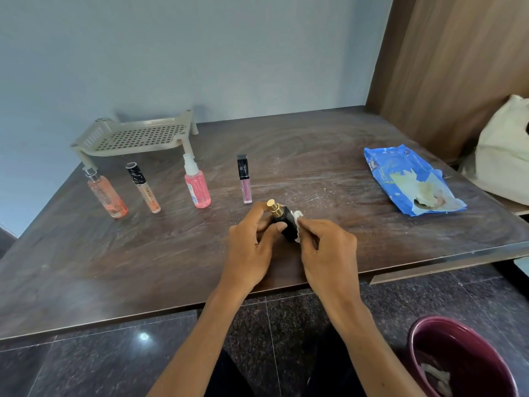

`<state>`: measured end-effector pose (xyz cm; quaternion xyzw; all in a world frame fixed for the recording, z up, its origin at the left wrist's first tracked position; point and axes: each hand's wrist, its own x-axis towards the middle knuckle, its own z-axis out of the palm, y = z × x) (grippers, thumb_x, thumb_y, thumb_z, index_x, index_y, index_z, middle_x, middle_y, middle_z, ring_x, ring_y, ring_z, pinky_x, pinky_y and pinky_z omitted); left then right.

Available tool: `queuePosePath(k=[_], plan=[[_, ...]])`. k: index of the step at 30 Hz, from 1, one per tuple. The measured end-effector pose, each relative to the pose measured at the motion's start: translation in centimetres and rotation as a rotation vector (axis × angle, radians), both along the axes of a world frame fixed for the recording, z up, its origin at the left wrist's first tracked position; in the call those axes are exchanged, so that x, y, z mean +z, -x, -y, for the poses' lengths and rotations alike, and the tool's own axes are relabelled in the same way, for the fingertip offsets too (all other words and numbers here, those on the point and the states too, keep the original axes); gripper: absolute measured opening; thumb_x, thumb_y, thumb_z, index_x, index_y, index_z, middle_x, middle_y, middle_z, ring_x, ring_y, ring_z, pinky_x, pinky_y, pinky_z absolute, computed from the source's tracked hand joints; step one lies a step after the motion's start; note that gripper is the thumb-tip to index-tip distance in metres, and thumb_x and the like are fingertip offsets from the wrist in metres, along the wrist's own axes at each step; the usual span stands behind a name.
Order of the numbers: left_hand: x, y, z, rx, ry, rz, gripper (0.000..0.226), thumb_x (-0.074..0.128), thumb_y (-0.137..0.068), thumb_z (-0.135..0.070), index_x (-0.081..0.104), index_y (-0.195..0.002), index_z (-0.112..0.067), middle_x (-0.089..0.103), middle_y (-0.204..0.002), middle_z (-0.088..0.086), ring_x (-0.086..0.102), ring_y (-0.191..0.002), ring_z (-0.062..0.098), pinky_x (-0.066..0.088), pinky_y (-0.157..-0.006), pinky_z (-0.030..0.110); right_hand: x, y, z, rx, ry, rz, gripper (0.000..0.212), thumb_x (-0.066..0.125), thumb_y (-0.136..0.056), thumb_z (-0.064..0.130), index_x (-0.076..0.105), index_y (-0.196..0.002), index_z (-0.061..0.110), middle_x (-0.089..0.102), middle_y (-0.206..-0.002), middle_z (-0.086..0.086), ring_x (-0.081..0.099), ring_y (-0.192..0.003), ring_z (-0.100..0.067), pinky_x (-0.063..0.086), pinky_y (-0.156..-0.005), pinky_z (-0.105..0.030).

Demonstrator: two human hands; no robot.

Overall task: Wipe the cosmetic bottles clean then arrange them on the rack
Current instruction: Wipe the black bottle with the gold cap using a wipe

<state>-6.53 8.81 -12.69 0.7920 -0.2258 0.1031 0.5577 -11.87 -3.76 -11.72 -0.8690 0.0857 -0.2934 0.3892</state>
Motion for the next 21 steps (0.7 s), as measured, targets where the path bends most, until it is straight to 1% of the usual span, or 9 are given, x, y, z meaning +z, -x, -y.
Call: queuePosePath(k=[2,5,9,10,12,14,16,18,21], plan=[[0.0,0.0,0.0,0.003,-0.007,0.017,0.014,0.062,-0.096,-0.026,0.062,-0.108,-0.019,0.074,-0.087,-0.016,0.072,-0.082,-0.003,0.056,-0.070,0.020,1.0,-0.3,-0.6,0.033,0.019,0.051,0.019,0.061,-0.094,0.010,0.074,-0.108,0.010,0.072,-0.095,0.002,0.063,-0.081,-0.002,0.043,-0.073,-0.002],[-0.2,-0.2,-0.2,-0.021,0.030,-0.020,0.017,0.061,-0.098,-0.015,0.062,-0.115,-0.014,0.076,-0.095,-0.007,0.074,-0.091,0.005,0.061,-0.081,0.032,1.8,-0.6,-1.4,0.070,0.027,0.094,0.021,0.061,-0.095,0.012,0.072,-0.113,0.011,0.071,-0.096,0.003,0.063,-0.081,-0.002,0.043,-0.072,-0.001],[-0.2,-0.1,-0.2,-0.052,0.104,-0.099,0.017,0.061,-0.098,-0.020,0.063,-0.113,-0.012,0.077,-0.098,-0.002,0.075,-0.094,0.009,0.061,-0.084,0.033,0.5,-0.2,-1.0,0.023,0.028,0.076,0.022,0.063,-0.093,0.010,0.072,-0.113,0.011,0.071,-0.098,0.002,0.063,-0.083,-0.002,0.045,-0.075,-0.003],[-0.2,-0.1,-0.2,-0.046,0.104,-0.091,0.020,0.062,-0.097,-0.023,0.063,-0.113,-0.011,0.078,-0.097,-0.002,0.075,-0.093,0.008,0.060,-0.083,0.031,0.2,-0.1,-0.7,0.006,0.032,0.058,0.022,0.063,-0.093,0.010,0.072,-0.112,0.012,0.072,-0.098,0.002,0.063,-0.083,-0.002,0.046,-0.076,-0.005],[-0.2,0.0,-0.1,-0.036,0.082,-0.059,0.025,0.062,-0.096,-0.028,0.063,-0.114,-0.012,0.078,-0.099,-0.004,0.074,-0.094,0.005,0.059,-0.082,0.026,-0.1,0.1,-0.3,-0.017,0.026,0.025,0.020,0.064,-0.092,0.011,0.073,-0.110,0.014,0.073,-0.095,0.002,0.065,-0.082,-0.005,0.053,-0.076,-0.016],[-0.2,0.0,-0.1,-0.037,0.092,-0.076,0.030,0.062,-0.095,-0.032,0.063,-0.116,-0.011,0.078,-0.101,-0.003,0.074,-0.096,0.007,0.060,-0.084,0.032,0.5,0.0,-0.2,-0.013,0.002,0.021,0.018,0.065,-0.092,0.015,0.074,-0.107,0.016,0.074,-0.091,0.003,0.066,-0.079,-0.005,0.056,-0.073,-0.027],[-0.3,0.0,-0.2,-0.049,0.103,-0.101,0.031,0.061,-0.095,-0.029,0.062,-0.120,-0.009,0.077,-0.104,-0.001,0.074,-0.099,0.010,0.061,-0.087,0.040,1.6,-0.2,-0.6,0.016,-0.035,0.048,0.018,0.065,-0.092,0.015,0.075,-0.107,0.017,0.074,-0.089,0.006,0.067,-0.077,-0.004,0.056,-0.071,-0.024],[-0.5,-0.2,-0.2,-0.043,0.090,-0.083,0.028,0.060,-0.098,-0.019,0.061,-0.123,-0.008,0.077,-0.107,-0.001,0.073,-0.101,0.010,0.060,-0.089,0.041,2.6,-0.3,-1.2,0.052,-0.049,0.082,0.019,0.065,-0.092,0.012,0.074,-0.108,0.016,0.073,-0.088,0.008,0.066,-0.075,-0.003,0.054,-0.068,-0.015],[-0.4,-0.2,-0.3,-0.048,0.099,-0.098,0.025,0.060,-0.098,-0.016,0.061,-0.123,-0.009,0.077,-0.107,-0.001,0.073,-0.102,0.010,0.060,-0.090,0.039,2.4,-0.4,-1.5,0.058,-0.077,0.097,0.019,0.063,-0.093,0.010,0.074,-0.107,0.016,0.071,-0.090,0.009,0.066,-0.078,-0.001,0.053,-0.070,-0.014]])
